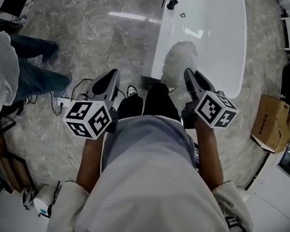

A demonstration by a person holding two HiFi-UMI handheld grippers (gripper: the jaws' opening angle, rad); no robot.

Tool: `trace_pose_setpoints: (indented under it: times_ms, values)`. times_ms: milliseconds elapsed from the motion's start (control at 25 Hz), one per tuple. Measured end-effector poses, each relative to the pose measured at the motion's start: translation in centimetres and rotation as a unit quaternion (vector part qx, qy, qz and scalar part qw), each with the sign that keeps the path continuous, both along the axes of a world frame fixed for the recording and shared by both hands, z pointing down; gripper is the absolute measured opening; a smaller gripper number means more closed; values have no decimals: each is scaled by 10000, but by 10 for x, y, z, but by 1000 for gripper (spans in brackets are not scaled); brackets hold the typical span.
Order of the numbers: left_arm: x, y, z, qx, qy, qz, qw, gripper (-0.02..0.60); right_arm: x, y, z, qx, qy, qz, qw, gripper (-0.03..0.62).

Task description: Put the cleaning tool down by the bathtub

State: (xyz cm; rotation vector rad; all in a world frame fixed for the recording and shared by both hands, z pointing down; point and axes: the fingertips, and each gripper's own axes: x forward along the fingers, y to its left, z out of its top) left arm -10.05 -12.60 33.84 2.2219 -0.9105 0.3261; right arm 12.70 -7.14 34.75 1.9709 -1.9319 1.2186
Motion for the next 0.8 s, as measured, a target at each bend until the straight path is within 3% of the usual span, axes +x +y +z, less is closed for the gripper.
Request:
trace_pose_setpoints:
  times_ms: [800]
  values:
    - [19, 15, 21, -375, -216, -130, 9990, 5, 16, -12, 51, -503, -118, -520, 9973, 86]
